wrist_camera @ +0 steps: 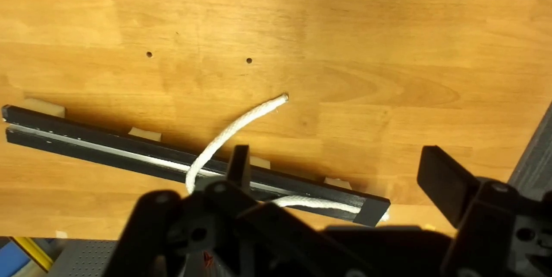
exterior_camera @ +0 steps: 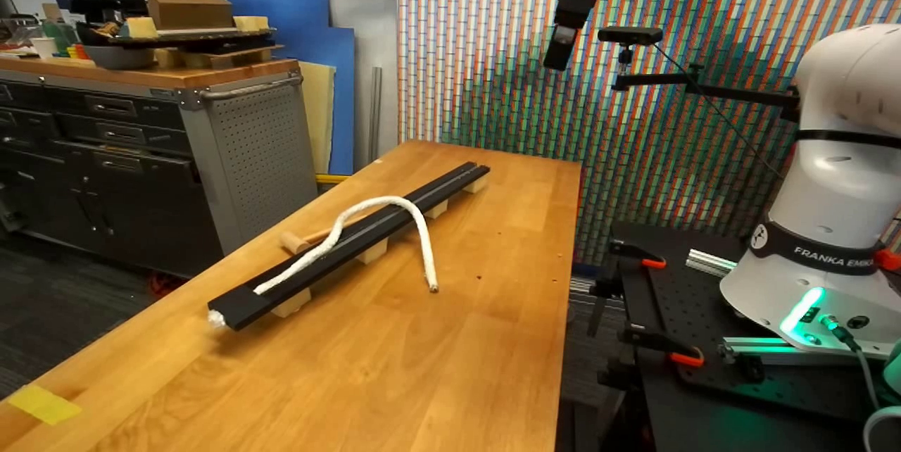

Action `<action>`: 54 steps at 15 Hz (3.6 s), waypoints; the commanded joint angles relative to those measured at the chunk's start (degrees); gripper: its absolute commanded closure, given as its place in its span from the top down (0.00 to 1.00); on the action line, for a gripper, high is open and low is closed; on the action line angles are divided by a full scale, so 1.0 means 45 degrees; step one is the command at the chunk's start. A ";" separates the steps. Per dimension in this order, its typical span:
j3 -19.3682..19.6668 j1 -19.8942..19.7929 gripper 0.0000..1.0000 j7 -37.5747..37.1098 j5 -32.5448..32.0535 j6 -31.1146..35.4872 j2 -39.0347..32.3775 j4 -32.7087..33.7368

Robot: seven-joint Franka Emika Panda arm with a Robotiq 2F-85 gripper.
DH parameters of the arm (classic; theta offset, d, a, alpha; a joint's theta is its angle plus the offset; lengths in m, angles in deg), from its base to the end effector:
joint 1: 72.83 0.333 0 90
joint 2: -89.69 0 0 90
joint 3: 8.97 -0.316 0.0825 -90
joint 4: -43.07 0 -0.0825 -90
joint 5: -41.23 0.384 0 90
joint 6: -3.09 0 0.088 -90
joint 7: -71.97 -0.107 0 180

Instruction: Align the rope with the black object.

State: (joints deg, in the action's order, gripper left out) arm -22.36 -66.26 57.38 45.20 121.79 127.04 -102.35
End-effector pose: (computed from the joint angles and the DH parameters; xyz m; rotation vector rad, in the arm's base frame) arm 0.3482 0.1366 0.4977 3.1010 0.0484 0.2928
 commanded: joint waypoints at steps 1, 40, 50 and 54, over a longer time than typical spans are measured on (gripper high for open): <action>-0.0041 -0.0100 1.00 -0.1224 0.0727 0.1359 -0.0909 0.0169; 0.1754 -0.1117 1.00 -0.5217 0.2275 0.3889 -1.0726 0.3821; 0.2466 -0.1023 1.00 -0.5025 0.2396 0.4311 -1.3038 0.5215; 0.2845 -0.0634 1.00 -0.5109 0.1776 0.5140 -1.3454 0.4724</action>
State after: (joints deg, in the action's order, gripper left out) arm -11.62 -71.50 34.06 55.07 142.05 68.01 -80.59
